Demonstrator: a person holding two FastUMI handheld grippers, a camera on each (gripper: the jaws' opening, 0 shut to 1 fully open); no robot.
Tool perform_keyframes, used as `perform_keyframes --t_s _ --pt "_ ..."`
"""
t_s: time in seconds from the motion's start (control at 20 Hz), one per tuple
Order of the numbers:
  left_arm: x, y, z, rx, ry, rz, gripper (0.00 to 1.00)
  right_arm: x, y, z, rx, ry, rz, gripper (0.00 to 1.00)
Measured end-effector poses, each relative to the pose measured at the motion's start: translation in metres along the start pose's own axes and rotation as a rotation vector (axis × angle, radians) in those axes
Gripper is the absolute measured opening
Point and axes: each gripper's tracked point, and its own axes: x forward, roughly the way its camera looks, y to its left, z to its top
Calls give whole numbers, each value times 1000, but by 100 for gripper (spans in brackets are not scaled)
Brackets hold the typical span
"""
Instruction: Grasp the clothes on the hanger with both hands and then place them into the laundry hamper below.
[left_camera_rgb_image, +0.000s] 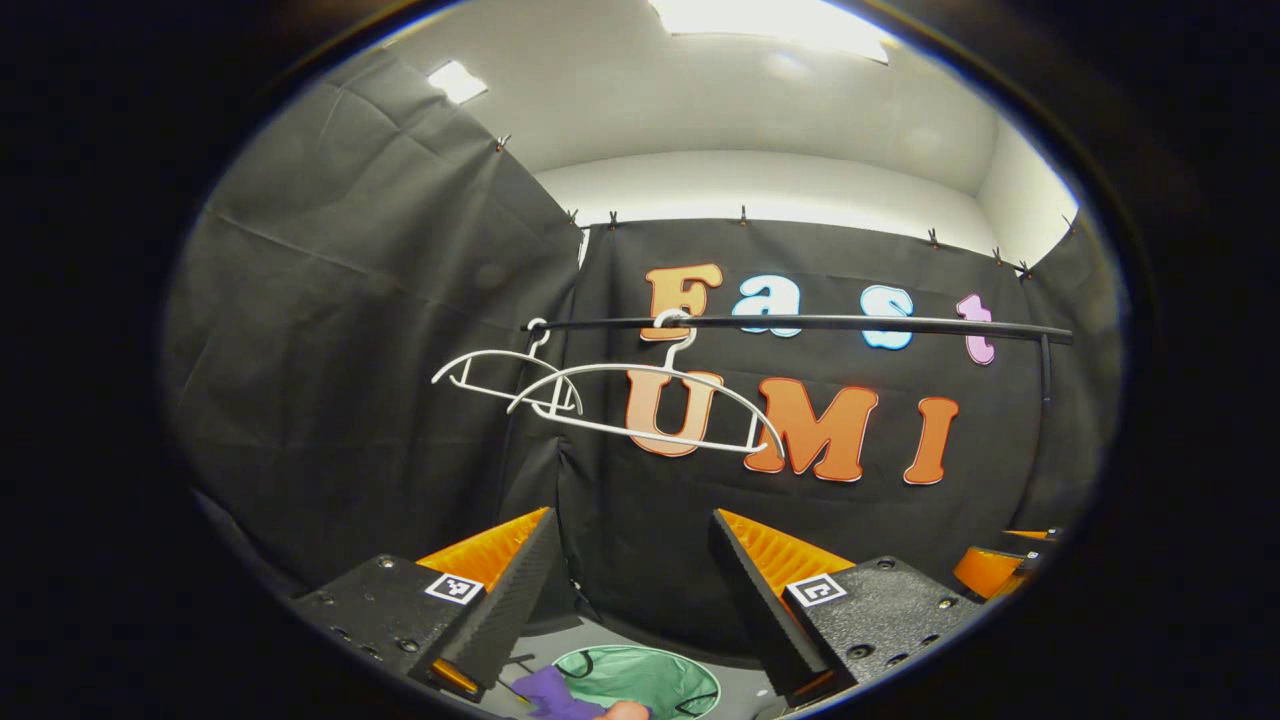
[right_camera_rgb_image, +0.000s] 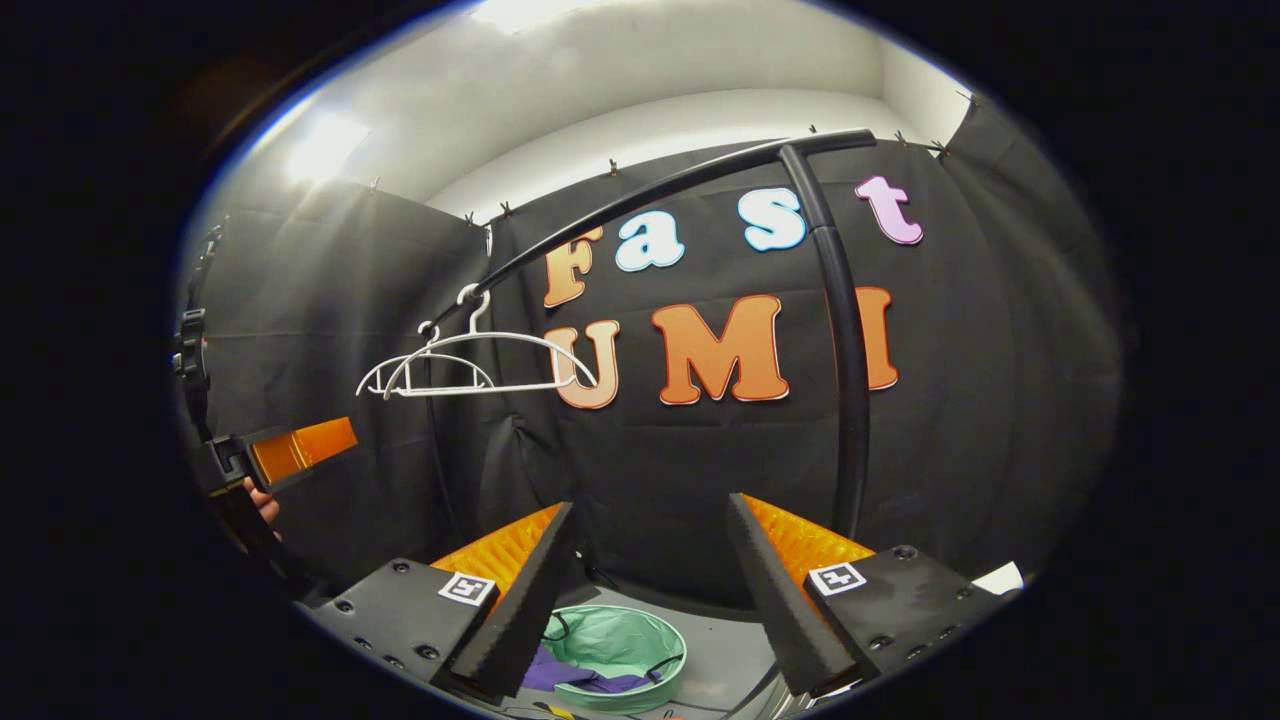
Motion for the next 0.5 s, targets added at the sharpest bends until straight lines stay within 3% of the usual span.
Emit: perform_keyframes --t_s 0.05,0.1,0.25,0.3,0.45,0.5 --pt "0 -1 1 3 -5 -5 95 1 2 3 6 -8 2 98" --pt "0 -2 1 3 -9 -13 92 2 3 4 8 -14 4 98" --pt "4 -3 0 5 -10 -33 95 6 3 3 6 -15 -1 98" --pt "4 -5 -1 7 -6 -43 95 5 2 3 6 -15 -5 89" --pt "9 -13 0 7 -5 -64 95 7 0 5 10 -21 -9 89" --pt "8 -18 1 9 -7 -68 95 7 0 6 12 -22 -9 100"
